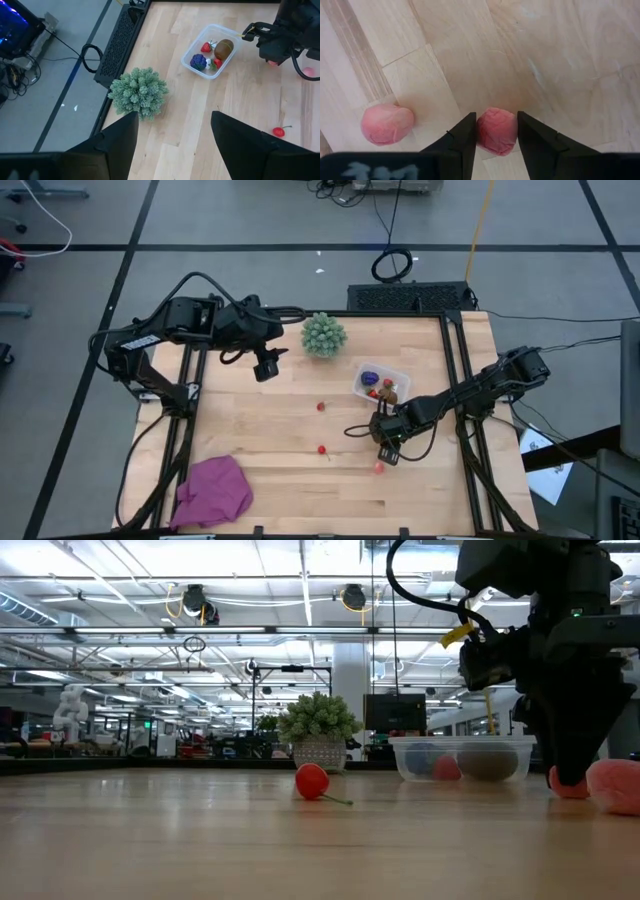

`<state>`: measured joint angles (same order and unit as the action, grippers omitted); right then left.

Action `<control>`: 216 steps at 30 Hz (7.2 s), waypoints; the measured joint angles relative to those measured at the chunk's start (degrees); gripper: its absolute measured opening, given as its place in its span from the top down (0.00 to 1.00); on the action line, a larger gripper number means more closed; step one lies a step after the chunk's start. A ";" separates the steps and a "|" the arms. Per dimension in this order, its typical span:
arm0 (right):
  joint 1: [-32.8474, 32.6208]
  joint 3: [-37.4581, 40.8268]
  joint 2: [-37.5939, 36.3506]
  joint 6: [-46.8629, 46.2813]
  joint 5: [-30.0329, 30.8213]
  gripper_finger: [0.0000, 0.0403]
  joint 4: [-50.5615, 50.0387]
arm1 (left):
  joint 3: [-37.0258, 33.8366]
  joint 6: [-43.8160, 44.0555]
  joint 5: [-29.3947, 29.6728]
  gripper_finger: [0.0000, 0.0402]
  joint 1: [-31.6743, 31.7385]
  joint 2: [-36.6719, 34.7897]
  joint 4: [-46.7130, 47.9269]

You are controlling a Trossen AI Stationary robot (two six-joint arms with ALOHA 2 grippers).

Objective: Pick and placing Produce into tupperware
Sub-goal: Put the pink peach into the transparent bin

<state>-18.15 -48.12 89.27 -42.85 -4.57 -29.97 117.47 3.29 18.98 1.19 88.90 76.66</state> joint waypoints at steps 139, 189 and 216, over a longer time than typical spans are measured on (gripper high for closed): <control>-10.72 -13.83 9.52 -4.43 -1.55 0.48 -5.57 | -39.76 7.67 -4.90 0.36 -16.74 -0.02 -27.74; -9.22 -10.41 11.27 -4.44 -2.84 0.65 -0.33 | -39.76 6.97 -4.90 0.36 -16.74 -0.02 -27.69; -3.42 -10.31 -2.42 1.57 -1.09 0.71 -4.03 | -39.76 6.11 -4.90 0.36 -16.74 -0.02 -27.69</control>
<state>-21.57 -58.43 86.85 -41.28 -5.66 -34.00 77.71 9.40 14.09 -15.55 88.88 48.97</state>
